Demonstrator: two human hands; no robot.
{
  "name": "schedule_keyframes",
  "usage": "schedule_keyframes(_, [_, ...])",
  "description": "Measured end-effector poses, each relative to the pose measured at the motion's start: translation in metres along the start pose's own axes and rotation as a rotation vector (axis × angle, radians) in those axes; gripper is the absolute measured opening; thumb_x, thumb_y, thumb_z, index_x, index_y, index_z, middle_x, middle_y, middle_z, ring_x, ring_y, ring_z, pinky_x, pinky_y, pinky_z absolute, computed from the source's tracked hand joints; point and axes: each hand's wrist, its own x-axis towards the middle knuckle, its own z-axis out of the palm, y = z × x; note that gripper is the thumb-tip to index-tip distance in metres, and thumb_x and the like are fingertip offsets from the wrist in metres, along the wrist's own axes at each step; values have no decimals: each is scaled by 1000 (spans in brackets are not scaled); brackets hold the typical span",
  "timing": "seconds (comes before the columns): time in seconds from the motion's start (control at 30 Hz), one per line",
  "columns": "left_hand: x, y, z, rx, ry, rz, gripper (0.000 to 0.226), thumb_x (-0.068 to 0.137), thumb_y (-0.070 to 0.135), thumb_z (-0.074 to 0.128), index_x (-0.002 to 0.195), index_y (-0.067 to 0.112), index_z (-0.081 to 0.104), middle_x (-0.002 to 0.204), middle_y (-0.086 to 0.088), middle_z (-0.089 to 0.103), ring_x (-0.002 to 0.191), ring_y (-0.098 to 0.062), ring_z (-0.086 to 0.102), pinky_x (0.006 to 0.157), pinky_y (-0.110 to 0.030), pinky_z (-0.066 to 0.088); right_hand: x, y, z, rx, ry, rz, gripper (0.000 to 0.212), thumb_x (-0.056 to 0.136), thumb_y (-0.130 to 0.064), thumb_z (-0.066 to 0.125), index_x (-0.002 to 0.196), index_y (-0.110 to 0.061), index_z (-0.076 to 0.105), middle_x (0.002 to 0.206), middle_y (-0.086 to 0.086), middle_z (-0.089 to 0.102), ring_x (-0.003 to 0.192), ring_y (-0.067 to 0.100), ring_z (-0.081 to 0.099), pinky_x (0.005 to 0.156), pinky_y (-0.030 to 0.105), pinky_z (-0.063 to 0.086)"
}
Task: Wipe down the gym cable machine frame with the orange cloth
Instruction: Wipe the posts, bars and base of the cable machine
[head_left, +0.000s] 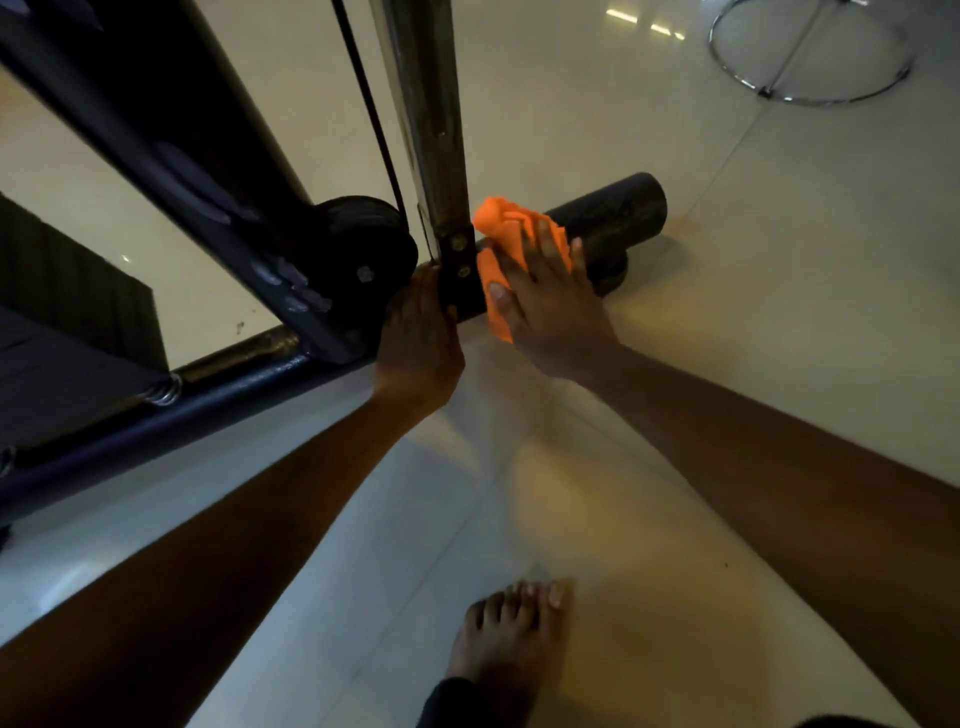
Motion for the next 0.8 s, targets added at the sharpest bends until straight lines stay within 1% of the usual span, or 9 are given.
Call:
schedule_keyframes(0.07, [9, -9, 10, 63, 62, 26, 50, 106, 10, 48, 154, -1, 47, 151, -23, 56, 135, -44, 56, 114, -54, 46, 0, -1, 24, -80, 36, -29, 59, 118, -42, 26, 172, -21, 16, 179, 20, 16, 165, 45, 14, 126, 77, 12])
schedule_keyframes(0.13, [15, -18, 16, 84, 77, 64, 48, 107, 17, 44, 150, -1, 51, 145, -23, 59, 129, -44, 59, 108, -55, 48, -1, 4, 38, -90, 77, 3, 62, 119, -48, 25, 174, -22, 15, 180, 17, 13, 167, 41, 10, 127, 73, 10])
schedule_keyframes(0.3, [9, -19, 18, 87, 73, 53, 63, 110, 35, 49, 163, 3, 35, 163, -21, 46, 148, -42, 45, 122, -53, 35, 1, 47, 51, -149, 126, 32, 59, 118, -43, 32, 172, -22, 27, 177, 25, 20, 164, 52, 12, 128, 71, 11])
schedule_keyframes(0.43, [13, -6, 29, 138, 143, -9, 73, 110, 50, 50, 162, 0, 38, 160, -22, 49, 146, -41, 48, 118, -54, 37, 6, 17, 61, -54, 143, 158, 57, 118, -45, 29, 171, -25, 27, 175, 31, 16, 162, 57, 3, 126, 75, 11])
schedule_keyframes(0.53, [13, -2, 37, 200, 222, 4, 69, 110, 49, 53, 158, 0, 45, 156, -20, 55, 142, -39, 54, 115, -52, 39, 4, 7, 65, 25, 203, 27, 55, 118, -38, 40, 170, -25, 29, 174, 30, 23, 162, 55, 10, 127, 73, 13])
schedule_keyframes(0.63, [11, -3, 38, 204, 240, -12, 70, 111, 50, 51, 160, 2, 42, 157, -18, 53, 144, -37, 51, 118, -51, 35, 0, 45, 63, -135, 139, -107, 54, 119, -38, 30, 171, -25, 29, 176, 26, 21, 163, 55, 7, 127, 73, 12])
schedule_keyframes(0.67, [11, -3, 38, 207, 231, -26, 71, 111, 52, 50, 161, 2, 40, 158, -18, 52, 145, -37, 49, 119, -51, 34, 0, 56, 62, -135, 154, -69, 55, 119, -39, 27, 172, -23, 27, 175, 26, 22, 162, 57, 9, 126, 74, 12])
schedule_keyframes(0.73, [12, -1, 39, 222, 226, -49, 73, 111, 52, 49, 162, 2, 38, 159, -18, 50, 146, -38, 48, 120, -53, 33, 3, 61, 57, -46, 234, 144, 57, 118, -42, 28, 169, -18, 35, 172, 29, 29, 160, 56, 18, 127, 75, 16])
schedule_keyframes(0.8, [12, 2, 40, 211, 213, -57, 72, 111, 49, 48, 163, 2, 35, 162, -19, 47, 150, -38, 44, 123, -56, 30, 8, 42, 56, 45, 260, 288, 57, 116, -45, 32, 168, -20, 37, 173, 30, 24, 161, 55, 14, 130, 72, 12])
